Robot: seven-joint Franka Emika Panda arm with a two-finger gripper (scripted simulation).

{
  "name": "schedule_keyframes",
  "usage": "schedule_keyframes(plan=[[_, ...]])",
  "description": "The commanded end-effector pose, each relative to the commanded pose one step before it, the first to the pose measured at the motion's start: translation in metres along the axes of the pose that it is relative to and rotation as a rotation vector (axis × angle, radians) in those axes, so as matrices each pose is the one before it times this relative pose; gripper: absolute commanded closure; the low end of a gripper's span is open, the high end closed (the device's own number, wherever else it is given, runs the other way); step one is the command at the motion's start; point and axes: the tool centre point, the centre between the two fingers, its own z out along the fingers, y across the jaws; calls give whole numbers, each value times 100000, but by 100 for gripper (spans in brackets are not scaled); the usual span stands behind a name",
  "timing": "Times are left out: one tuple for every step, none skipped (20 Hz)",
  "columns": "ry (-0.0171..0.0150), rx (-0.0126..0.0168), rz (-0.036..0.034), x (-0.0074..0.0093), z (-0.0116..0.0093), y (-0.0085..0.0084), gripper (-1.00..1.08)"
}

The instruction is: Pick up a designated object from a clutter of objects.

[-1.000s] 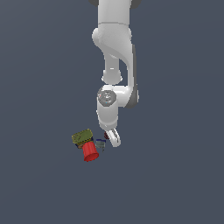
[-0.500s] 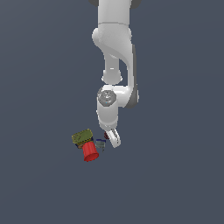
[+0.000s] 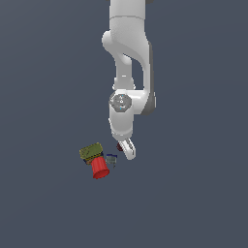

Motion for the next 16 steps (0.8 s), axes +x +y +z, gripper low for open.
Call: schedule_keyframes(plan=[[48,141,-39,-626,-1116,74,108],[-61,6,33,-285,-505,69,108],[0,0,0,-329,-559,66,108],[0,0,0,-353,-601,71,108],[0,0,0,-377,-644,76,108],[0,0,0,-401,-688,81,108],[0,0,0,-425,-732,85,108],[0,0,0,-449,-777,90,108],[0,0,0,-470,-817,94,108],[0,0,0,-475,-829,95,108],[44,-42,33,-465,-824,97,108],[0,0,0,-477,-843,96,108],[62,-28,13,-482,-849,94,108],[0,0,0,-483,-861,96,108],[64,-23,9,-492,-873,95,108],[0,0,0,-492,-886,97,108]])
